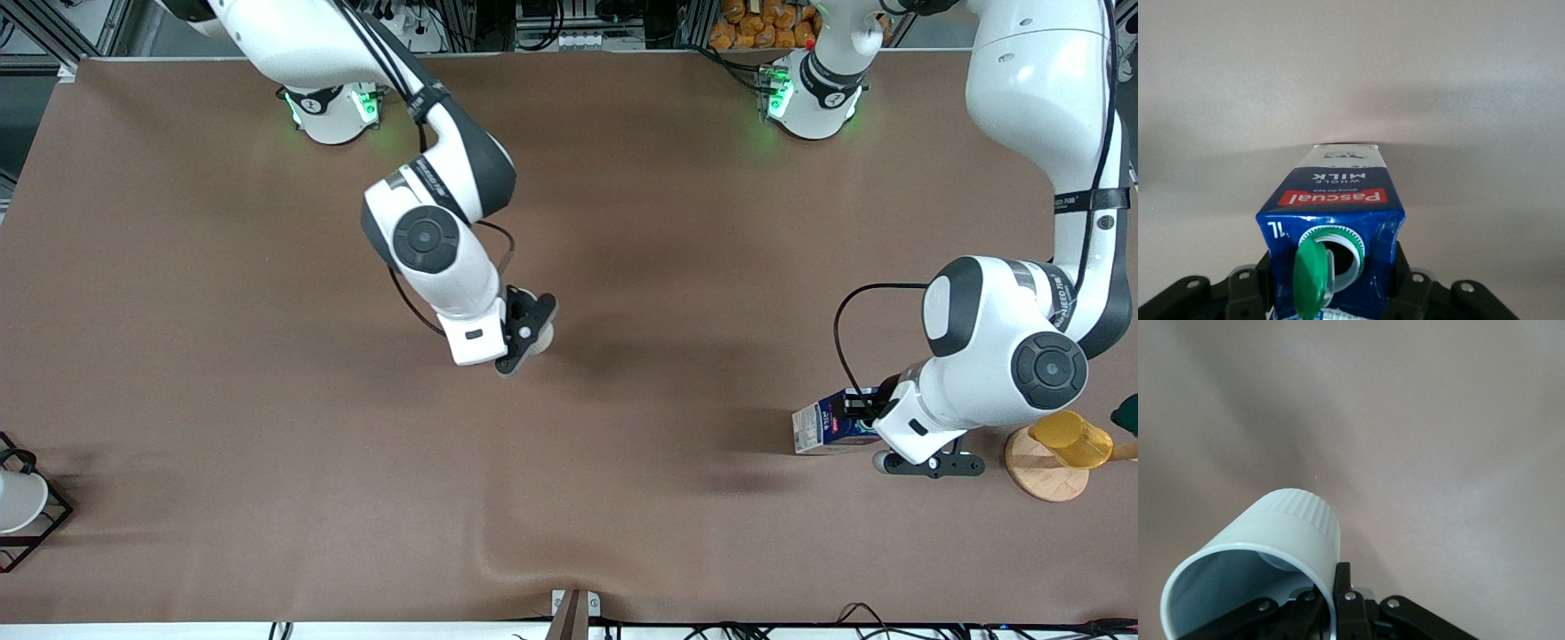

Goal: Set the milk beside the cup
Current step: 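Carry the white mug with the right gripper toward the table middle, then set the mug down with the right gripper while the left gripper lifts the carton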

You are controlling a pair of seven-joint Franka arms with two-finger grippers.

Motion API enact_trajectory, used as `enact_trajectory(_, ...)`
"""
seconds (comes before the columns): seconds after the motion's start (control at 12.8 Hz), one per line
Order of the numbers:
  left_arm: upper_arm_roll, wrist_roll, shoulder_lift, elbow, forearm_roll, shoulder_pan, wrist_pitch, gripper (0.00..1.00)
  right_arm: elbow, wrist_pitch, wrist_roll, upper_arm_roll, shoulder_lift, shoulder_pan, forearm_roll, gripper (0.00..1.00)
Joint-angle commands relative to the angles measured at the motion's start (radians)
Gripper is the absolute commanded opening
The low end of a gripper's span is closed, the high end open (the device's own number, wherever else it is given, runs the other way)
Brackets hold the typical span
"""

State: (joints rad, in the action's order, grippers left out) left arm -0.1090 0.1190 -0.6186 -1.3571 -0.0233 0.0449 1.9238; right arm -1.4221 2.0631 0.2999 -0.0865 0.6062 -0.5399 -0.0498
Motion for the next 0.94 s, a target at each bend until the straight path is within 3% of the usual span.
enact_trajectory(0.0,-0.001,0.005,0.022,-0.002,-0.021,0.003,-0.014,0.65,0.245,-0.006,-0.137,0.008,0.189,-0.017,-0.057,0.0)
enact_trajectory(0.16,-0.001,0.007,0.023,-0.002,-0.021,0.003,-0.014,0.65,0.444,0.005,-0.13,0.007,0.356,-0.018,-0.077,0.0)
enact_trajectory(0.23,-0.003,0.007,0.023,-0.002,-0.021,0.003,-0.014,0.65,0.472,0.047,-0.12,0.005,0.392,-0.037,-0.077,0.0)
enact_trajectory(0.39,-0.003,0.007,0.033,-0.002,-0.023,0.006,-0.014,0.65,0.473,0.107,-0.107,0.013,0.406,-0.08,-0.074,0.0)
enact_trajectory(0.86,-0.004,0.011,0.06,-0.002,-0.02,0.015,-0.016,0.65,0.466,0.108,-0.113,0.039,0.419,-0.086,-0.061,0.0)
